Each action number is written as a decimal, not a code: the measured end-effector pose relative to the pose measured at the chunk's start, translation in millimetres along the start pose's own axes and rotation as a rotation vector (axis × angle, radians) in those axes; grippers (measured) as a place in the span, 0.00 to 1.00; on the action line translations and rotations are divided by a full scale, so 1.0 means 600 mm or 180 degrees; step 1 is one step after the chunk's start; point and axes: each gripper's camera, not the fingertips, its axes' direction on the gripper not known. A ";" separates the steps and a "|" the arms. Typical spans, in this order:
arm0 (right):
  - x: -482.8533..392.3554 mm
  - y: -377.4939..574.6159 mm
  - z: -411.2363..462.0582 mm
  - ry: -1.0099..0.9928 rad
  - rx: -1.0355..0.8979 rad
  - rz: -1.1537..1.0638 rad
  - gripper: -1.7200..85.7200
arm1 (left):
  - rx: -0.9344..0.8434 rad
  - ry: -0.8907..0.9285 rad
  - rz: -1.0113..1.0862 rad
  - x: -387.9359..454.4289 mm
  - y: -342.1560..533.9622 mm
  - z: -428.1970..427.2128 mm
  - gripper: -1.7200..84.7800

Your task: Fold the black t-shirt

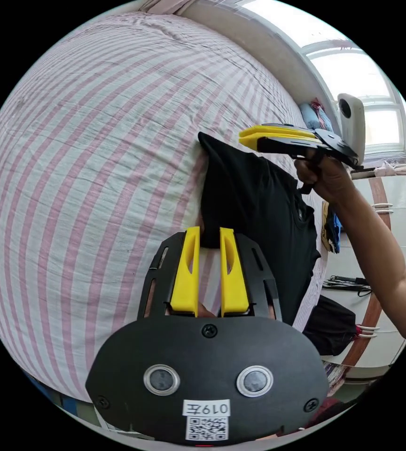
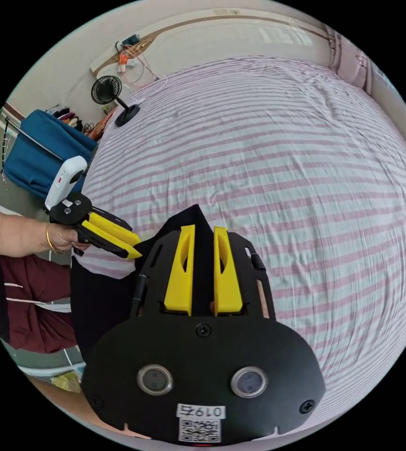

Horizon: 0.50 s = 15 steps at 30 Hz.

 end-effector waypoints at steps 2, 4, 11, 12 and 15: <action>0.002 -0.043 0.002 0.0011 -0.0186 -0.0124 0.09 | -0.0039 -0.0016 0.0042 0.007 -0.003 -0.003 0.05; 0.003 -0.076 -0.001 0.0053 -0.0301 -0.0229 0.08 | -0.0061 -0.0012 0.0137 0.018 -0.005 -0.010 0.04; 0.018 -0.156 -0.079 0.0262 -0.0312 -0.0358 0.02 | -0.0021 -0.0043 0.0233 0.053 -0.002 -0.030 0.03; 0.026 -0.163 -0.101 0.0234 -0.0230 -0.0307 0.03 | -0.0033 -0.0043 0.0220 0.058 -0.002 -0.032 0.03; 0.041 -0.180 -0.148 0.0177 -0.0162 -0.0318 0.10 | -0.0036 0.0006 0.0170 0.068 -0.001 -0.037 0.03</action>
